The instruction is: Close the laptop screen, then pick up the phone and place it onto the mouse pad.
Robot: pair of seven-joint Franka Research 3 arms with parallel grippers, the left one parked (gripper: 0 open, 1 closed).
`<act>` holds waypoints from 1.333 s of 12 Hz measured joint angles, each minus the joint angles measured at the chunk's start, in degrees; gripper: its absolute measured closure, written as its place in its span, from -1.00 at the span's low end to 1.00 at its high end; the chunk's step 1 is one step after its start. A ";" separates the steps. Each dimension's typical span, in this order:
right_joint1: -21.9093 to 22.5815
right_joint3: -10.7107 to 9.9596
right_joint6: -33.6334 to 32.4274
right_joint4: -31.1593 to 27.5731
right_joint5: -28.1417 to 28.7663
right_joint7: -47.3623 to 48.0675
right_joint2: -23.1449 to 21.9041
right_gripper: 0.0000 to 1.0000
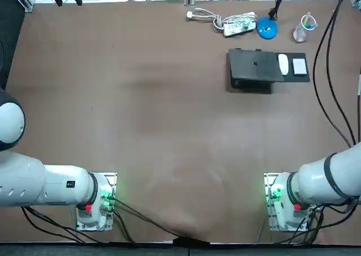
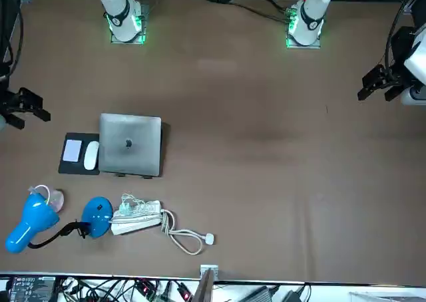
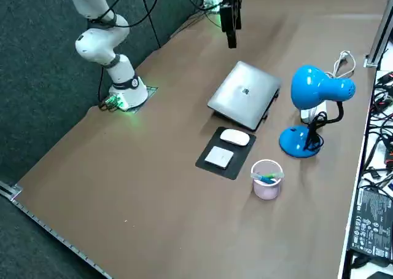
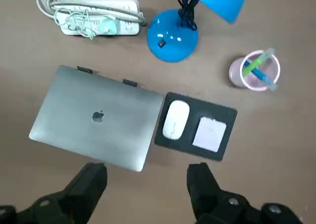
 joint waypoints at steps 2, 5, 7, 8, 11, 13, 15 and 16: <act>1.09 0.09 -1.63 -0.02 -1.28 3.14 -0.95 -1.00; 1.43 0.25 -4.18 -0.41 -1.55 4.39 -2.93 -1.00; 1.45 0.37 -4.99 -1.71 -1.56 5.33 -4.71 -1.00; 1.47 0.39 -5.03 -2.82 -1.61 6.21 -5.77 -1.00; 1.49 0.92 -4.93 -7.03 -2.07 8.10 -9.58 -1.00; 1.50 1.51 -4.81 -10.46 -3.67 9.93 -13.03 -1.00; 1.51 1.93 -4.61 -12.12 -4.03 11.56 -14.55 -1.00; 1.51 2.21 -4.33 -12.88 -4.05 12.96 -15.13 -1.00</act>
